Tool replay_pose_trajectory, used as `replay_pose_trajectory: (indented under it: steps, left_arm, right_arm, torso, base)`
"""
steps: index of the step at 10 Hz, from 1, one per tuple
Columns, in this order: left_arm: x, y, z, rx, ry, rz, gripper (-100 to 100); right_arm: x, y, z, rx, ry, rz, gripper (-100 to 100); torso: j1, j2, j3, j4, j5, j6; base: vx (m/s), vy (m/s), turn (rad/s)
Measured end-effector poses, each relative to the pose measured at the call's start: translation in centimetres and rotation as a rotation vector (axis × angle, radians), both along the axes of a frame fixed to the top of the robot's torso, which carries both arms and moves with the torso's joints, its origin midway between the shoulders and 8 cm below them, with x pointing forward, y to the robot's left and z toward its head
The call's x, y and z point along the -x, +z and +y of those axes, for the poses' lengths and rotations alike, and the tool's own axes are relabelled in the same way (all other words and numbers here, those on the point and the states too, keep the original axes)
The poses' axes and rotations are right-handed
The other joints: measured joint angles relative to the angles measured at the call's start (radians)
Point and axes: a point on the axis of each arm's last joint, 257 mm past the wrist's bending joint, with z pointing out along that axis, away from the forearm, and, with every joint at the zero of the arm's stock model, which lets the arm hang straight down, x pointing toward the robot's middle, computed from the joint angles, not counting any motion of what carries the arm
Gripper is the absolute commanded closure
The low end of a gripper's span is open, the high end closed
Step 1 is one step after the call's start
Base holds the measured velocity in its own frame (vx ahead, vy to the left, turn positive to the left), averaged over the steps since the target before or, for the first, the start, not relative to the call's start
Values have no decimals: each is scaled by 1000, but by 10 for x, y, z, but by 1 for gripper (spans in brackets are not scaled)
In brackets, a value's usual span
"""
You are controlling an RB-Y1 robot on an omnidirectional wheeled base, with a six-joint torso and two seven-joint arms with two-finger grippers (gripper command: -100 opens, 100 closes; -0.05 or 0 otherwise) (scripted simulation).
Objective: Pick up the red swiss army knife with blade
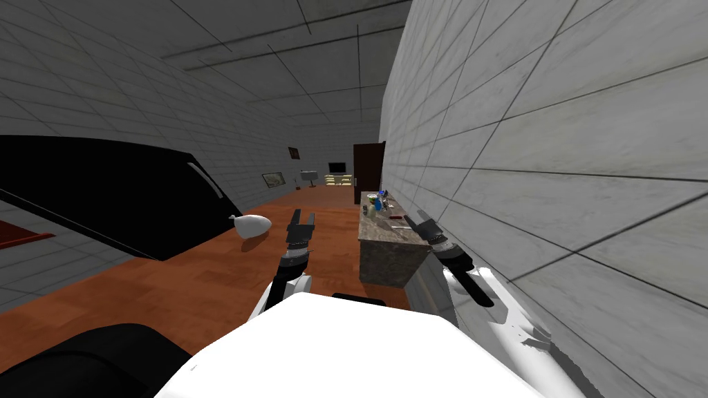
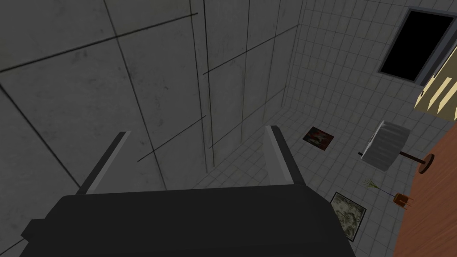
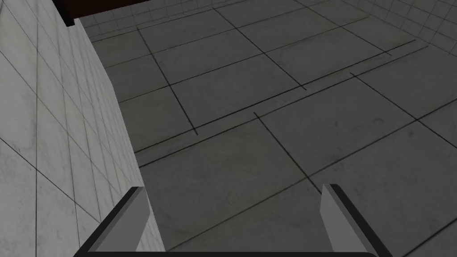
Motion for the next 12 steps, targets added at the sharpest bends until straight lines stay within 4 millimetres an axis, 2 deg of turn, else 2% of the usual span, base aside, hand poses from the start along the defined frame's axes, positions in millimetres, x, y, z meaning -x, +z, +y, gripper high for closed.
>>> replay_pose_trajectory:
  steps: [4,7,12]
  left_arm:
    - [0,0,0,0,0,0,0]
    - [0,0,0,0,0,0,0]
    - [0,0,0,0,0,0,0]
  right_arm:
    - [-15,-24,-4,230,-17,-2,-100]
    - [-26,-49,-10,398,-26,11,-100]
    - [-37,-93,-31,655,-25,50,-100]
  torso:
    - [1,-1,-1,0,0,0]
    - [0,-2,-1,-1,0,0]
    - [-5,-1,-1,0,-1,0]
  base:
    - [33,139,-31]
    - [58,156,-27]
    - [52,115,-20]
